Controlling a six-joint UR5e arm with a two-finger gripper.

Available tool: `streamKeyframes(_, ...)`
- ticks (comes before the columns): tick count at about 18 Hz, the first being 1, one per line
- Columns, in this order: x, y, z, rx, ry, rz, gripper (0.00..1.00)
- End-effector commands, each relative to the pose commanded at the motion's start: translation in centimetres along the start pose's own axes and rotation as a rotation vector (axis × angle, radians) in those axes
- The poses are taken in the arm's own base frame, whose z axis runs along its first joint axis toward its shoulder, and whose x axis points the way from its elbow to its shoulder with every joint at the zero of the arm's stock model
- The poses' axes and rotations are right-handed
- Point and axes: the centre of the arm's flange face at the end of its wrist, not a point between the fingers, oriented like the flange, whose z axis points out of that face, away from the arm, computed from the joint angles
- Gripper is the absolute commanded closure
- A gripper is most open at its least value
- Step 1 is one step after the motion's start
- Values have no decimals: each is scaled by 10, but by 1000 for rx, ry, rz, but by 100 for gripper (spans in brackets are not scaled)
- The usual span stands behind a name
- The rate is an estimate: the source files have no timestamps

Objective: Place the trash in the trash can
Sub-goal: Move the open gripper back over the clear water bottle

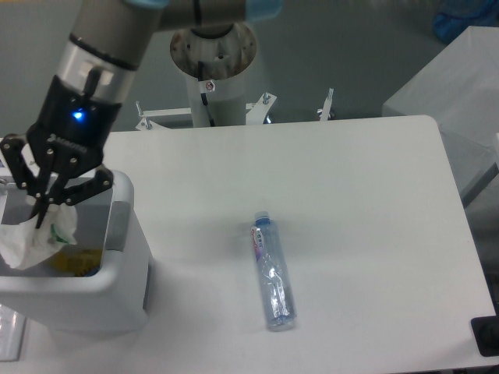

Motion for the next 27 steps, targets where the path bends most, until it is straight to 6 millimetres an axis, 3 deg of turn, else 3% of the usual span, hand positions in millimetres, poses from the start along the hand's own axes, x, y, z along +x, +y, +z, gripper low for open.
streamKeyframes(4, -1, -2, -4, 4, -15, 12, 2)
streamKeyframes(5, -3, -3, -6, 6, -31, 2, 0)
streamKeyframes(10, -64, -12, -28, 43, -137, -100, 0)
streamKeyframes(13, -116, -21, -56, 87, -189, -167, 0)
streamKeyframes(16, -169, -18, -71, 93, -237, -234, 0)
streamKeyframes(21, -238, 5, -43, 9, -339, -314, 0)
streamKeyframes(27, -308, 37, 20, -161, -458, -272, 0)
